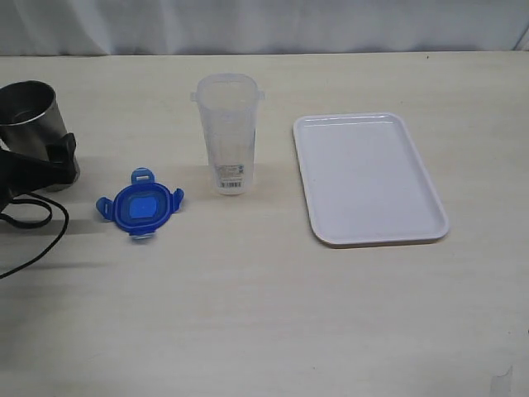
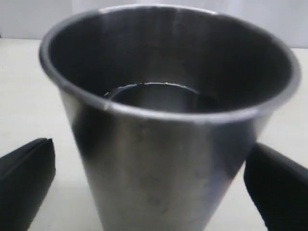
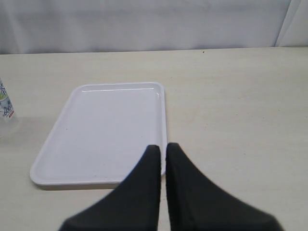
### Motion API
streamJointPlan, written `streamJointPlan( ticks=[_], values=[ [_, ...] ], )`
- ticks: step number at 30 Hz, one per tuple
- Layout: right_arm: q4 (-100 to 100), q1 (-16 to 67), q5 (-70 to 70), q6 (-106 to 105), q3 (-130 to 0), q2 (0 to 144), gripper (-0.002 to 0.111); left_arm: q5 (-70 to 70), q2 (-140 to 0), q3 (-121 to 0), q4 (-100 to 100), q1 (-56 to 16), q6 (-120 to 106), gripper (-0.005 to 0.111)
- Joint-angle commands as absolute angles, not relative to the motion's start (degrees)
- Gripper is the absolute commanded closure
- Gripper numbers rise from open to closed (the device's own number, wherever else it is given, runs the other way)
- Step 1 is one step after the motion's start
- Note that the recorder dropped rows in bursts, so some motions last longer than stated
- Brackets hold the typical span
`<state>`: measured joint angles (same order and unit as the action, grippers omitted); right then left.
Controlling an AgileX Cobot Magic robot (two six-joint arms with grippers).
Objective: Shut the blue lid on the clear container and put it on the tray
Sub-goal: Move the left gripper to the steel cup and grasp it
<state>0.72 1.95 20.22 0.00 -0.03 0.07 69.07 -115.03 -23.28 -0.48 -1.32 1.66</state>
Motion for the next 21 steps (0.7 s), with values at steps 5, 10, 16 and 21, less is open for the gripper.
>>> streamJointPlan(
  ticks=[5,10,16,21],
  values=[
    [0.9,2.1,19.9,0.0,0.0,0.0,0.104,70.0,-117.7,-27.1,-1.2,-1.4,1.8,0.002],
    [0.9,2.1,19.9,0.0,0.0,0.0,0.104,70.0,-117.7,-28.1,-1.2,-1.4,1.8,0.002],
    [0.9,2.1,19.9,0.0,0.0,0.0,0.104,70.0,-117.7,-28.5,-2.2,-1.4,1.8,0.002],
    [0.9,2.1,19.9,0.0,0.0,0.0,0.104,70.0,-117.7,-28.8,-2.6,-1.4,1.8,0.002]
  ],
)
